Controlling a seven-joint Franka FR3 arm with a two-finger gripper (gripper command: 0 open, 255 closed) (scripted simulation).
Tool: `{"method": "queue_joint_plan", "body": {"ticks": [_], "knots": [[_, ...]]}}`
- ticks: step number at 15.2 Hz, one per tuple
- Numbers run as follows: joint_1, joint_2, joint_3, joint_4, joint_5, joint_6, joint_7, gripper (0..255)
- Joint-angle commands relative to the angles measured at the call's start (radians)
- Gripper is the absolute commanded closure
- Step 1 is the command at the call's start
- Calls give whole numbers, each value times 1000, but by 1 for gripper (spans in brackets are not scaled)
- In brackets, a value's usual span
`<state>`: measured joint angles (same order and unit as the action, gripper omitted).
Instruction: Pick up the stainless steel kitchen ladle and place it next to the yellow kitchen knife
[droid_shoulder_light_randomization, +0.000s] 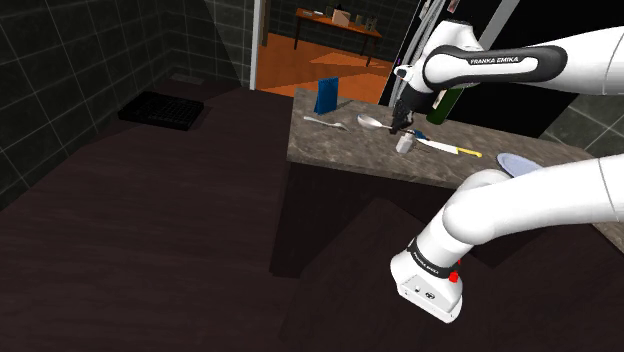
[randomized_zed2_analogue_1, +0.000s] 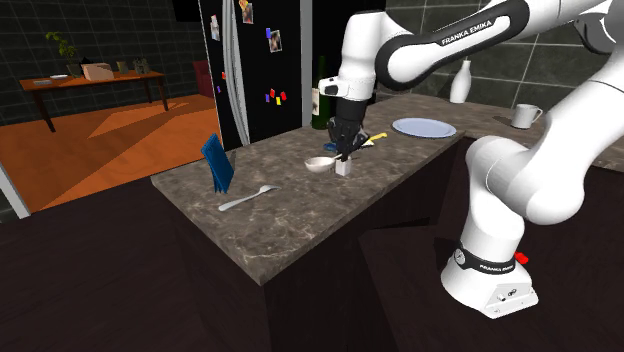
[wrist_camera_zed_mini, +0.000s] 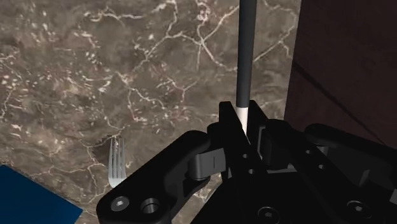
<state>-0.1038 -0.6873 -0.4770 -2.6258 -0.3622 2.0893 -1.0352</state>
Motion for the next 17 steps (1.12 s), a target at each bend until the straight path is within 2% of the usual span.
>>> {"method": "queue_joint_plan", "body": {"ticks": [1, 12, 17], "knots": [[-32, -31, -33, -8, -26, -16, -47, 255], [-187, -122, -241, 26, -161, -85, -322, 255], [-196, -104, -286, -5, -190, -30, -338, 255]]}}
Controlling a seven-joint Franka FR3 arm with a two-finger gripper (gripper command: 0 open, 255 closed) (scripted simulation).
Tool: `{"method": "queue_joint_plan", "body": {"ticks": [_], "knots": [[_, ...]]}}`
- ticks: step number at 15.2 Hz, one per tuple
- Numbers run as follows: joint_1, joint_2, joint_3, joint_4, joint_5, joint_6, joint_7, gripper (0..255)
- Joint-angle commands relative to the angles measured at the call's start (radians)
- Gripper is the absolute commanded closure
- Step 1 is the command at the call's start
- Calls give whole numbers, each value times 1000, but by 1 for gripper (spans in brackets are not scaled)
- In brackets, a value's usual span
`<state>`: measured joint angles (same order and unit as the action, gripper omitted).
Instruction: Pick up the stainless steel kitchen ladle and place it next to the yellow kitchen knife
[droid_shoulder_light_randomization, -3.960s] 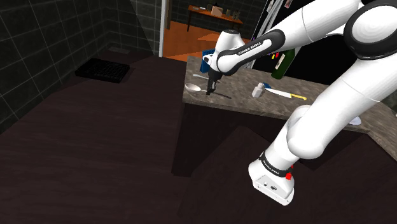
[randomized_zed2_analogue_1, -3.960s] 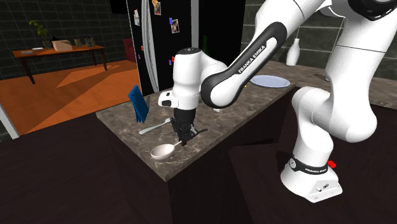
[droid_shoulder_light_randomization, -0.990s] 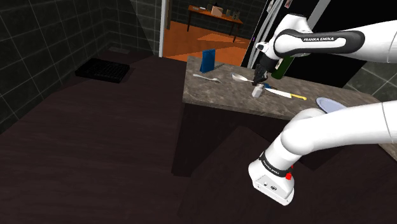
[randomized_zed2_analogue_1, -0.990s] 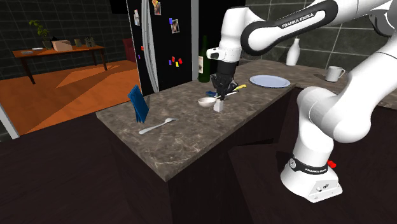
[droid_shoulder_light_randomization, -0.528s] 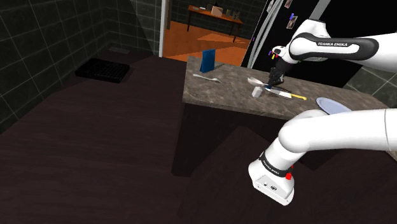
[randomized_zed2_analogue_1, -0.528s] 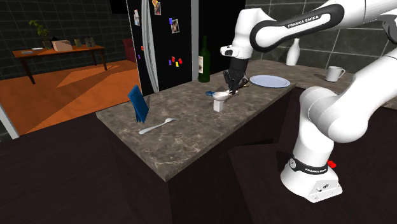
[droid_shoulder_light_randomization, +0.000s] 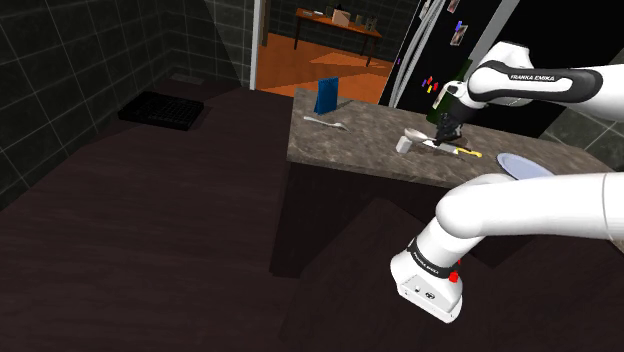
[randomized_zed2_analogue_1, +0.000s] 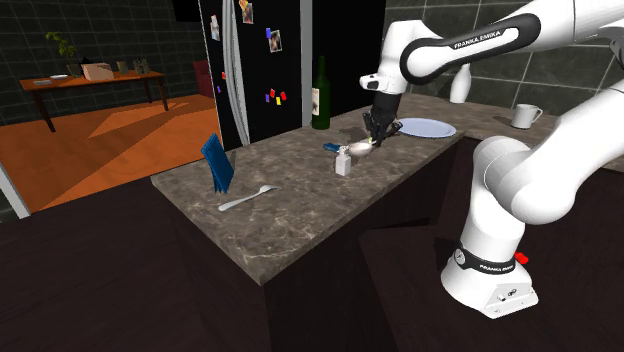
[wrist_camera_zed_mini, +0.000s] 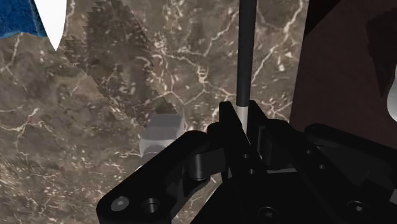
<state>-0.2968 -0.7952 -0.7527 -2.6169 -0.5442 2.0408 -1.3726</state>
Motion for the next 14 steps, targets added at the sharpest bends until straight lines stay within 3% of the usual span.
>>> {"method": "queue_joint_plan", "body": {"ticks": [1, 14], "knots": [[-3, 9, -18, -23, -14, 33, 0, 255], [12, 119, -138, -124, -84, 249, 9, 255]]}}
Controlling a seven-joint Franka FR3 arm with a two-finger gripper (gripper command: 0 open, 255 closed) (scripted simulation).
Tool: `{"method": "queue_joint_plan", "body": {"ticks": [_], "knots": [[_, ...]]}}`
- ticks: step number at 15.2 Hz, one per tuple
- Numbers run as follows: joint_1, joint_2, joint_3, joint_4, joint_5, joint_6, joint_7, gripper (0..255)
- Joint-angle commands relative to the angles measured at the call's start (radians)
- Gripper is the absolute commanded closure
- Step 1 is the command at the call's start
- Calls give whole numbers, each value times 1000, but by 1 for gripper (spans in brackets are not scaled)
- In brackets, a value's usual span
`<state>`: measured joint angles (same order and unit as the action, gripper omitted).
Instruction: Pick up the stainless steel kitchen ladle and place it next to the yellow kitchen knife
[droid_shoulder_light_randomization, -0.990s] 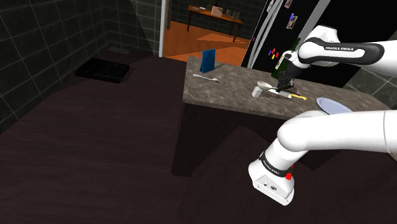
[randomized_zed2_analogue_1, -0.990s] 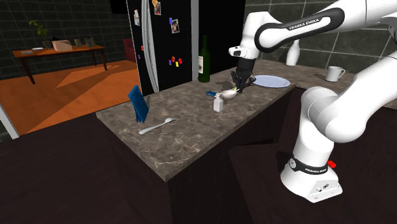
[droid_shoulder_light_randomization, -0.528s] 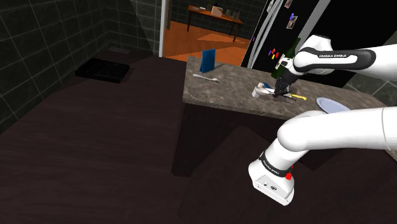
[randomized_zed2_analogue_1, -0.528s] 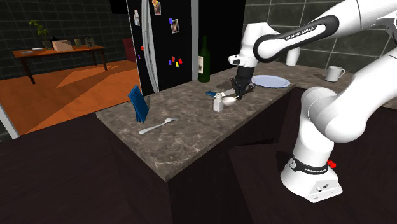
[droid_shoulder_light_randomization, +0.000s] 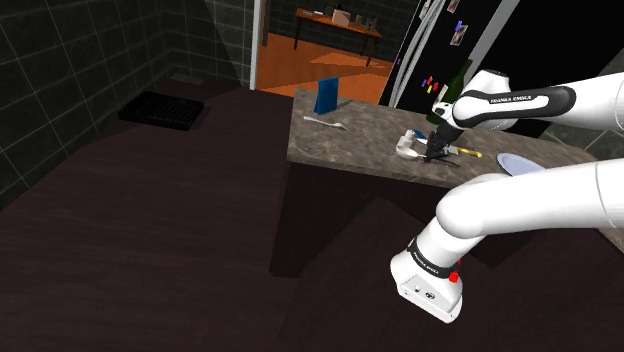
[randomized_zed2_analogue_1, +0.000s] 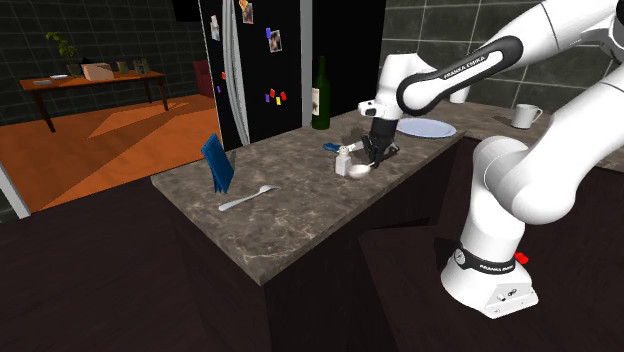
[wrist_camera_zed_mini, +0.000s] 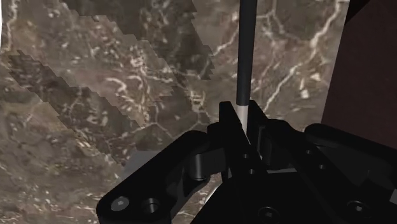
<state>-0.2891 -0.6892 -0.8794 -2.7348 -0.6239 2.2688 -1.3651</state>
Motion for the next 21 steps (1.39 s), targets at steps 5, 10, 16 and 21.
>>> {"method": "queue_joint_plan", "body": {"ticks": [5, 10, 16, 21], "knots": [[8, 24, -21, -12, -9, 38, 2, 255], [8, 24, -21, -12, -9, 37, 2, 0], [-4, -9, 7, 0, 1, -10, 1, 0], [-26, -87, 79, 42, 35, -134, -5, 0]]}}
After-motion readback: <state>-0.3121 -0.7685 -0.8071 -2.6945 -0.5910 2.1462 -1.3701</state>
